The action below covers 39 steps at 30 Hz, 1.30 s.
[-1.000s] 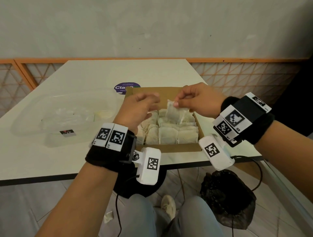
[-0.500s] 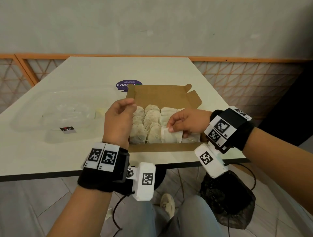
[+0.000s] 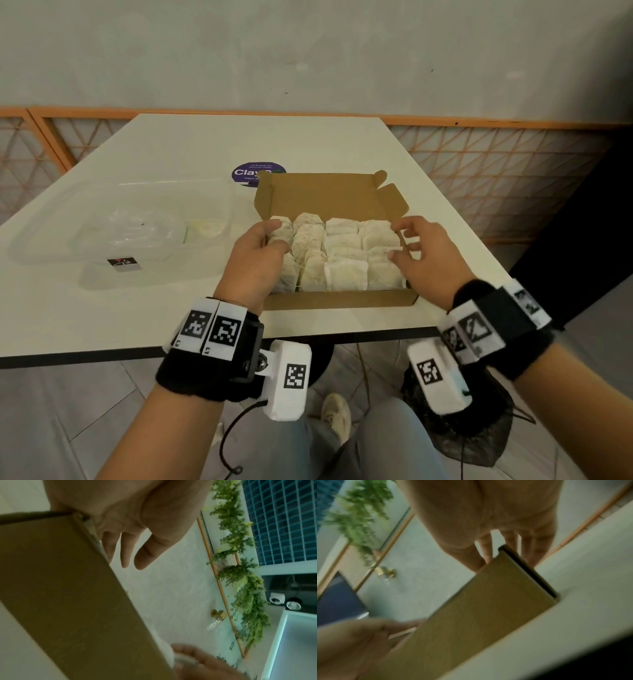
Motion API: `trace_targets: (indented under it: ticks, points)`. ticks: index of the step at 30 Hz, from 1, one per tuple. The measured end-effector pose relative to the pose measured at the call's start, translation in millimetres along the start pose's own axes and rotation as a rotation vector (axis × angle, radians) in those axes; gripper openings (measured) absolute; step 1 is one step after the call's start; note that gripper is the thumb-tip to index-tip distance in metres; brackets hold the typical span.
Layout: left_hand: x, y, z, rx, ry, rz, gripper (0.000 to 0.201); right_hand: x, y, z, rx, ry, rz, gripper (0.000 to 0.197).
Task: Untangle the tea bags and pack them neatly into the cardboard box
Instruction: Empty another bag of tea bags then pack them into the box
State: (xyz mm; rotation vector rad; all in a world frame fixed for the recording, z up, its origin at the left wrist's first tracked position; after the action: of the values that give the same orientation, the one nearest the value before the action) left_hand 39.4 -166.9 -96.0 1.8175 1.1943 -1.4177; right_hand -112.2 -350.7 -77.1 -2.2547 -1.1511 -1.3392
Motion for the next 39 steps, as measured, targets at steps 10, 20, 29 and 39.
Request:
trace_targets:
  ticks: [10,20,29,39]
  points:
    - [-14.9,-5.5,-6.5,-0.035,0.045,0.058,0.041,24.5,-23.6,50.5,0.306,-0.398,-0.307,0.066]
    - [-57.8,-3.1,-52.9,-0.015,0.829,0.262,0.033,-21.6,-8.3,6.2,0.093,0.152,0.103,0.044]
    - [-51.5,15.2,-83.7,0.158,1.458,0.126,0.051,-23.1,13.5,12.9,0.018,0.205,0.235,0.049]
    - [-33.2,-3.8,-47.2,0.332,1.335,0.325,0.03,-17.3,31.4,17.5,0.039,0.124,0.245,0.053]
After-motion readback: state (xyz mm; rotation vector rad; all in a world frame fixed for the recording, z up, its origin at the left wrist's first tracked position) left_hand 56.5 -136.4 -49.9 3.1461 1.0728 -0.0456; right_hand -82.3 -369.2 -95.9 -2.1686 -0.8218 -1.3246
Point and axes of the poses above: each hand's wrist, its own y-axis towards the middle knuckle, its own z-axis out of the palm, x = y × z, the point moved 7 cm from there along y, towards the middle knuckle, and after that the axes turned 14 degrees about y, right-handed, at the moved point
